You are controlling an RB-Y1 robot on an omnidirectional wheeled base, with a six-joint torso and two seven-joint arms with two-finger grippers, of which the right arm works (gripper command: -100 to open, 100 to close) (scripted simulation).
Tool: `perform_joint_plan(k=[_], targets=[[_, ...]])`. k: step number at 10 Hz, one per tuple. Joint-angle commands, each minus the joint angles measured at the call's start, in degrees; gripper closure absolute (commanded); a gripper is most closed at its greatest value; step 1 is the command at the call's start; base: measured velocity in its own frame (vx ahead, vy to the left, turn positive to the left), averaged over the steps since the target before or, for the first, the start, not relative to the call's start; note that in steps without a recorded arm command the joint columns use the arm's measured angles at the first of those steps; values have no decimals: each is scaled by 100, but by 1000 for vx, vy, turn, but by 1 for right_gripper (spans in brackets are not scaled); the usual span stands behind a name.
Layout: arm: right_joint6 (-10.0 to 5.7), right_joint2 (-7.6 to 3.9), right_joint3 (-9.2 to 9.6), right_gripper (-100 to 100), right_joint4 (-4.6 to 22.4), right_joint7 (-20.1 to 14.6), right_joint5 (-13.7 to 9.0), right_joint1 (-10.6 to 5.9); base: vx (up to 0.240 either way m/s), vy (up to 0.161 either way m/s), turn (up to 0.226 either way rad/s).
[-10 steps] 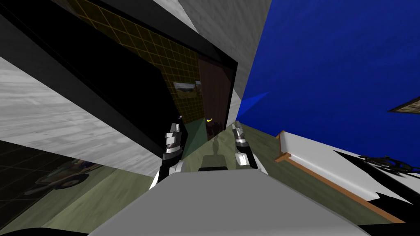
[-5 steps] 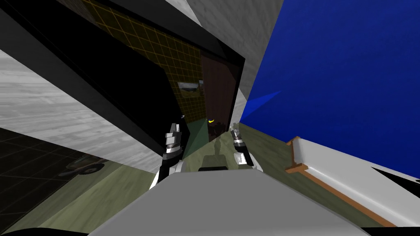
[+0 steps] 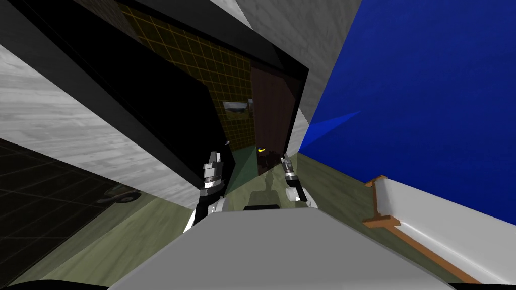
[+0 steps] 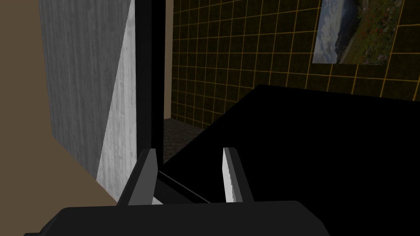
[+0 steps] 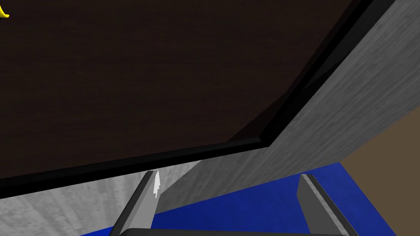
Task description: Push the door open
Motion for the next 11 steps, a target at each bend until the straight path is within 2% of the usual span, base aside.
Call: perform_joint_plan(k=[1,9,10,11], targets=[[-22,-10,16,-100,242,-11,-20,-69,88,-54,127],[-282,-13,49,-100,1740,-54,-125,-608,81,-60,153],[-282,-13,49,-100,1792,-54,-125,-608,54,-48,52],[-314,-10,53,-100,1981,-59,-138,-674,54,-38,82]])
